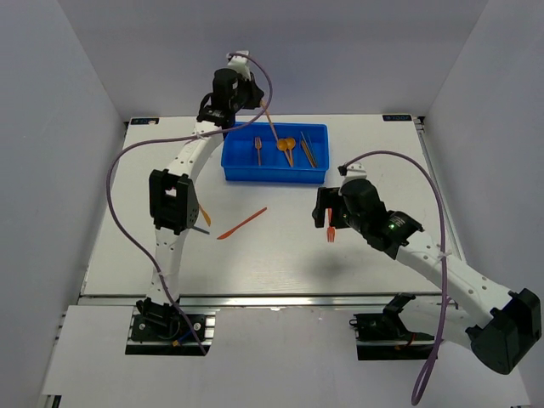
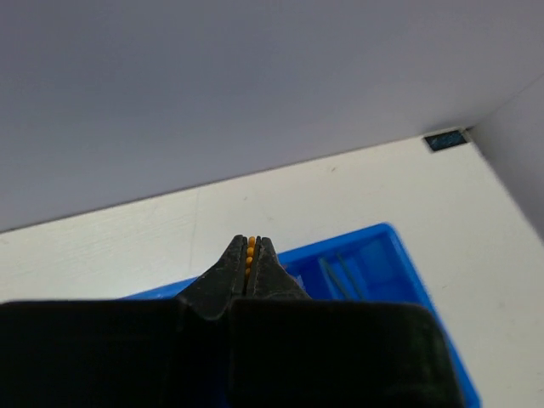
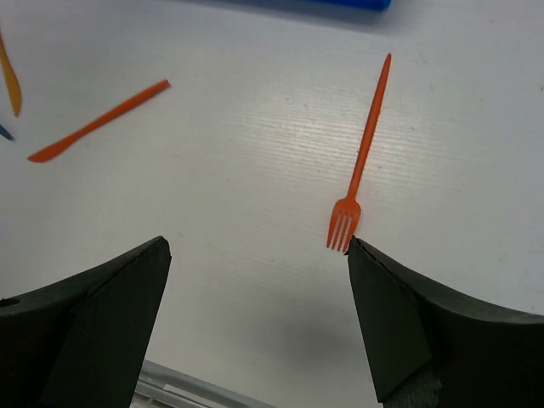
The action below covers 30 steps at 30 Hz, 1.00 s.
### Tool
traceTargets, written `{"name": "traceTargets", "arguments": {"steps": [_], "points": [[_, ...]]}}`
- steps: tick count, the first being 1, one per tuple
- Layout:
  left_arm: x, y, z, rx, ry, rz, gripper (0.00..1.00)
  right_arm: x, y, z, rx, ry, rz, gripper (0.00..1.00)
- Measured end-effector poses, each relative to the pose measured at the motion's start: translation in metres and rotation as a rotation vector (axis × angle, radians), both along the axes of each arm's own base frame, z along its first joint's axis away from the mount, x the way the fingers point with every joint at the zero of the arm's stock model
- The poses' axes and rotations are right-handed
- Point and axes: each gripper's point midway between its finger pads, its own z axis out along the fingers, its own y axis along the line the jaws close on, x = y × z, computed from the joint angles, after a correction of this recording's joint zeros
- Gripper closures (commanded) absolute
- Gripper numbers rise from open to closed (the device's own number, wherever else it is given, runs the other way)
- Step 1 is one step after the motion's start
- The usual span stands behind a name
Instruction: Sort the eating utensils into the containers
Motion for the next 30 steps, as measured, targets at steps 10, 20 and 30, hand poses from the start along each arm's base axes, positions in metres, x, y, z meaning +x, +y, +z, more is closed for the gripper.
{"name": "traceTargets", "arguments": {"steps": [10, 20, 30], "points": [[0.019, 0.024, -0.064, 0.128, 0.026, 0.019, 1.0, -0.009, -0.009, -0.021, -0.05, 0.04, 0.004, 0.11], [0.01, 0.032, -0.127, 0.146, 0.11, 0.015, 0.91, -0.005, -0.01, -0.036, -0.094, 0.071, -0.003, 0.11], [-0.002, 0.014, -0.144, 0.112, 0.149, -0.01, 0.43, 0.011, -0.021, -0.058, -0.146, 0.115, -0.054, 0.11]]}}
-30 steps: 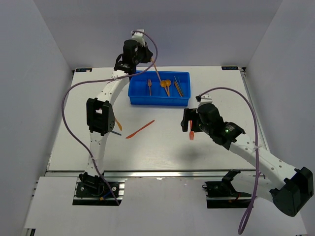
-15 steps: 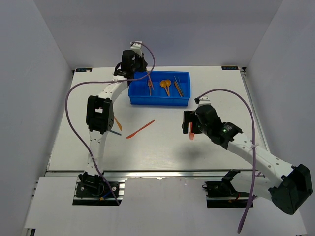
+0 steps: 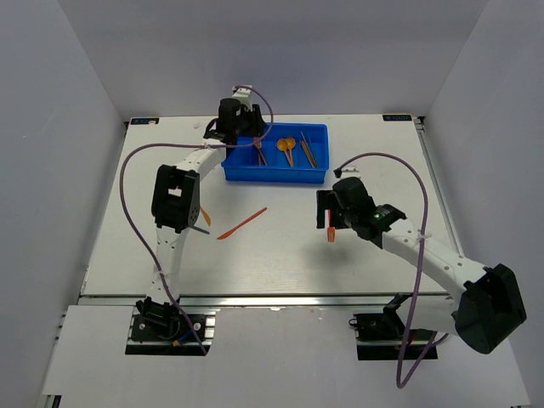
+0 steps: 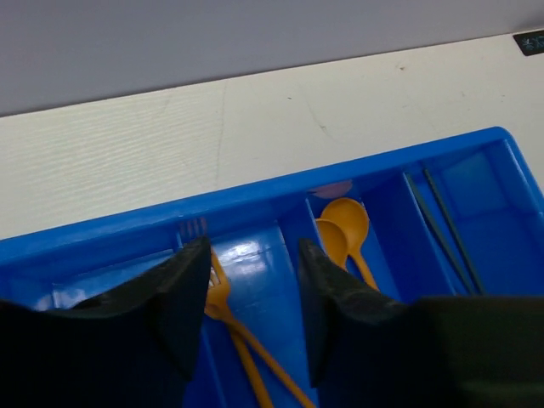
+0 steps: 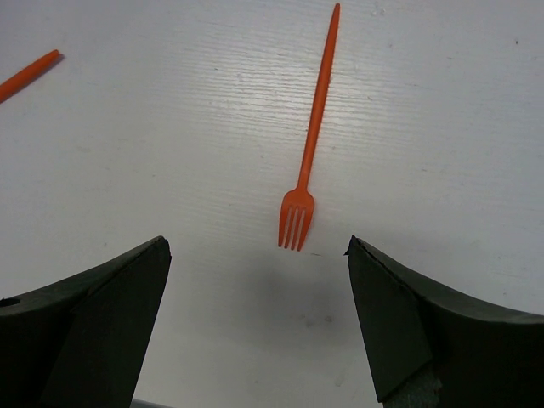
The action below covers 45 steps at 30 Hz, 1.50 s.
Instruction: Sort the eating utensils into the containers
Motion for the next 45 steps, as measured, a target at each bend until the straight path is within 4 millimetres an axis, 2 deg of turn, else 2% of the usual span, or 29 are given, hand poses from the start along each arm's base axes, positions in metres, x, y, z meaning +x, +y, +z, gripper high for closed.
{"name": "traceTargets", "arguments": {"steps": [1, 2, 4, 7, 8, 10, 11, 12, 15, 19, 22, 24, 26, 29, 30, 32, 37, 39, 41, 43, 45], "points": [[-0.002, -0.004, 0.0, -0.002, 0.001, -0.004, 0.32, 0.002, -0.002, -0.004, -0.006, 0.011, -0.007, 0.11], [-0.004, -0.009, 0.001, 0.001, 0.002, -0.01, 0.28, 0.004, -0.003, -0.009, -0.012, 0.023, -0.013, 0.11], [-0.009, -0.019, 0.003, 0.002, 0.005, -0.019, 0.22, 0.008, -0.005, -0.018, -0.025, 0.044, -0.023, 0.11], [-0.016, -0.027, 0.011, -0.004, 0.006, -0.02, 0.18, 0.015, -0.006, -0.038, -0.06, 0.087, -0.035, 0.11], [-0.021, -0.028, 0.017, -0.005, 0.005, -0.019, 0.02, 0.018, -0.006, -0.047, -0.078, 0.109, -0.037, 0.11], [-0.03, -0.026, 0.029, -0.009, 0.011, -0.009, 0.02, 0.022, -0.006, -0.063, -0.117, 0.15, -0.041, 0.14], [-0.035, -0.023, 0.04, -0.015, 0.011, 0.006, 0.02, 0.025, -0.006, -0.071, -0.138, 0.168, -0.045, 0.18], [-0.041, -0.017, 0.051, -0.019, 0.009, 0.027, 0.02, 0.028, -0.006, -0.078, -0.158, 0.183, -0.048, 0.3], [-0.066, 0.008, 0.093, -0.038, 0.008, 0.121, 0.02, 0.039, -0.004, -0.088, -0.197, 0.2, -0.053, 0.47], [-0.119, 0.039, 0.158, -0.135, -0.016, 0.223, 0.02, 0.056, 0.0, -0.094, -0.21, 0.202, -0.07, 0.58], [-0.164, 0.058, 0.189, -0.221, -0.037, 0.257, 0.02, 0.059, -0.004, -0.102, -0.216, 0.224, -0.085, 0.61], [-0.189, 0.067, 0.189, -0.25, -0.022, 0.271, 0.02, 0.058, -0.008, -0.106, -0.222, 0.237, -0.094, 0.61], [-0.208, 0.075, 0.178, -0.252, 0.016, 0.288, 0.02, 0.058, -0.011, -0.107, -0.221, 0.242, -0.104, 0.61], [-0.222, 0.083, 0.159, -0.226, 0.075, 0.315, 0.02, 0.056, -0.012, -0.111, -0.215, 0.25, -0.111, 0.73], [-0.227, 0.085, 0.151, -0.213, 0.098, 0.323, 0.02, 0.056, -0.011, -0.111, -0.208, 0.248, -0.113, 0.84], [-0.236, 0.09, 0.138, -0.192, 0.134, 0.331, 0.02, 0.056, -0.009, -0.112, -0.196, 0.245, -0.111, 1.0], [-0.265, 0.094, 0.12, -0.189, 0.19, 0.311, 0.02, 0.054, -0.005, -0.111, -0.153, 0.24, -0.112, 1.0], [-0.278, 0.085, 0.115, -0.233, 0.202, 0.259, 0.02, 0.045, -0.004, -0.109, -0.132, 0.252, -0.1, 1.0], [-0.288, 0.066, 0.109, -0.303, 0.222, 0.179, 0.02, 0.034, 0.001, -0.102, -0.1, 0.259, -0.068, 1.0], [-0.298, 0.04, 0.096, -0.36, 0.257, 0.09, 0.02, 0.028, 0.013, -0.08, -0.03, 0.223, -0.021, 1.0], [-0.309, 0.01, 0.079, -0.379, 0.31, 0.013, 0.02, 0.029, 0.027, -0.05, 0.046, 0.153, 0.018, 1.0]]}}
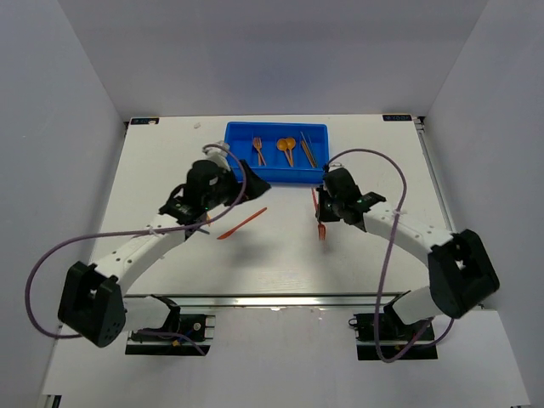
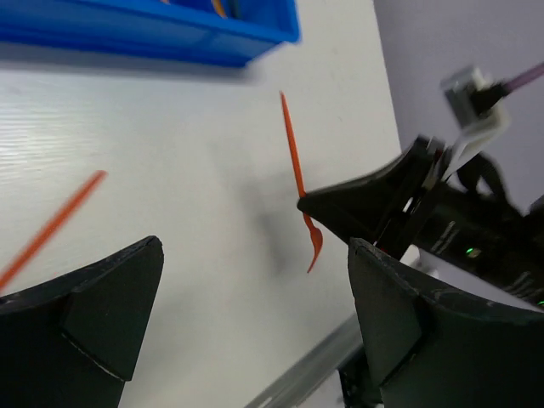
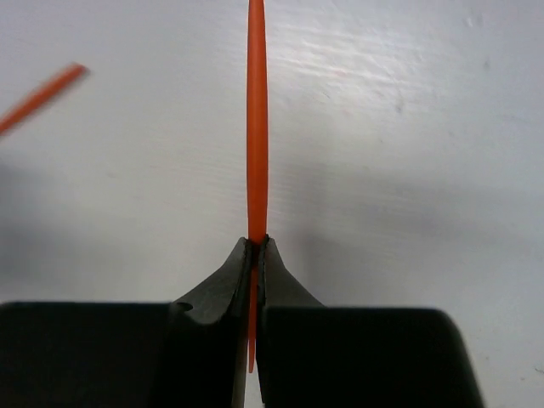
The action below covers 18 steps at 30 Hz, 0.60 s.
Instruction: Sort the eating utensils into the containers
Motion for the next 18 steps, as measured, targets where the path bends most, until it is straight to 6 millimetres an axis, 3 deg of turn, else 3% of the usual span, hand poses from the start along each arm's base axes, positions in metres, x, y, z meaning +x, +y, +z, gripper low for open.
{"name": "traceTargets", "arguments": {"steps": [5, 9, 14, 16, 18], "points": [[-0.019, -0.062, -0.018, -0.055, 0.036, -0.152, 0.03, 0.009, 0.037, 0.056, 0.159, -0.104, 0.095, 1.0], [-0.014, -0.078, -0.022, -0.098, 0.038, -0.161, 0.09, -0.004, 0.06, 0.073, 0.245, -0.12, 0.184, 1.0], [-0.006, -0.082, -0.02, -0.127, 0.037, -0.137, 0.28, -0.025, 0.082, 0.099, 0.321, -0.156, 0.28, 1.0], [-0.004, -0.084, -0.02, -0.132, 0.039, -0.129, 0.39, -0.03, 0.087, 0.108, 0.346, -0.174, 0.307, 1.0], [-0.002, -0.086, -0.023, -0.138, 0.05, -0.124, 0.6, -0.035, 0.093, 0.113, 0.363, -0.182, 0.328, 1.0]]}}
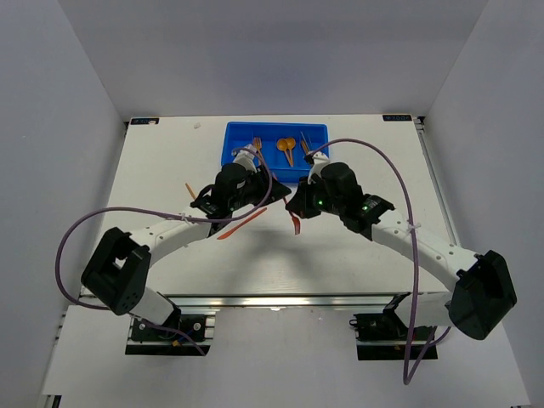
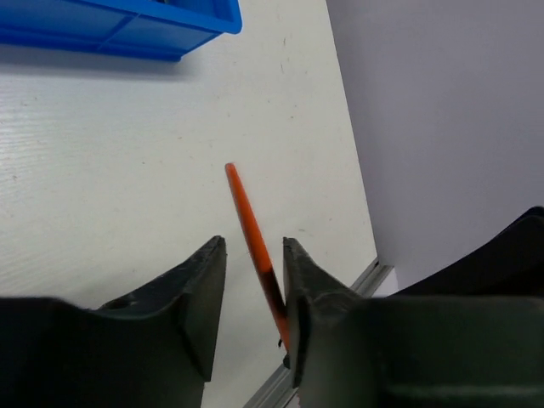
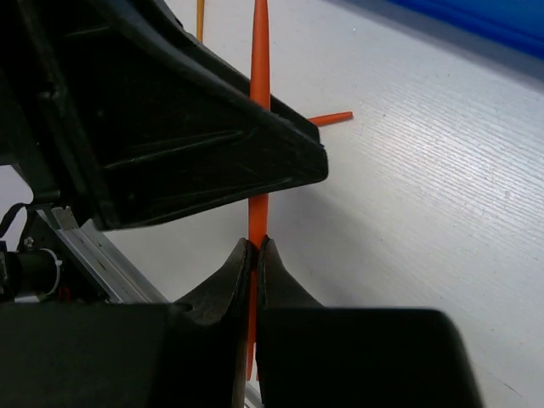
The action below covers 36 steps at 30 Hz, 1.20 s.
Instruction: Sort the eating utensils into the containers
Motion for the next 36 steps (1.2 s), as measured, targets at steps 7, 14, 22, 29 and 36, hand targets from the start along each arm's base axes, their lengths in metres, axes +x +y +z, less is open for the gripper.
{"name": "traceTargets", "arguments": {"steps": [7, 14, 22, 29, 36], "points": [[0.005, -0.008, 0.0, -0.003, 0.004, 0.0, 1.0, 0.0, 0.005, -0.008, -0.008, 0.022, -0.012, 0.11], [0.106, 0.015, 0.03, 0.148, -0.088, 0.13, 1.0, 0.012, -0.024, 0.008, -0.029, -0.051, -0.14, 0.11], [0.289, 0.071, 0.046, 0.319, -0.238, 0.309, 1.0, 0.009, -0.063, 0.011, -0.057, -0.094, -0.231, 0.11], [0.324, 0.081, -0.014, 0.394, -0.199, 0.304, 0.94, -0.005, -0.081, -0.015, -0.135, -0.055, -0.228, 0.11], [0.313, 0.075, -0.052, 0.375, -0.137, 0.254, 0.89, -0.004, -0.088, -0.017, -0.166, -0.063, -0.238, 0.11]]}}
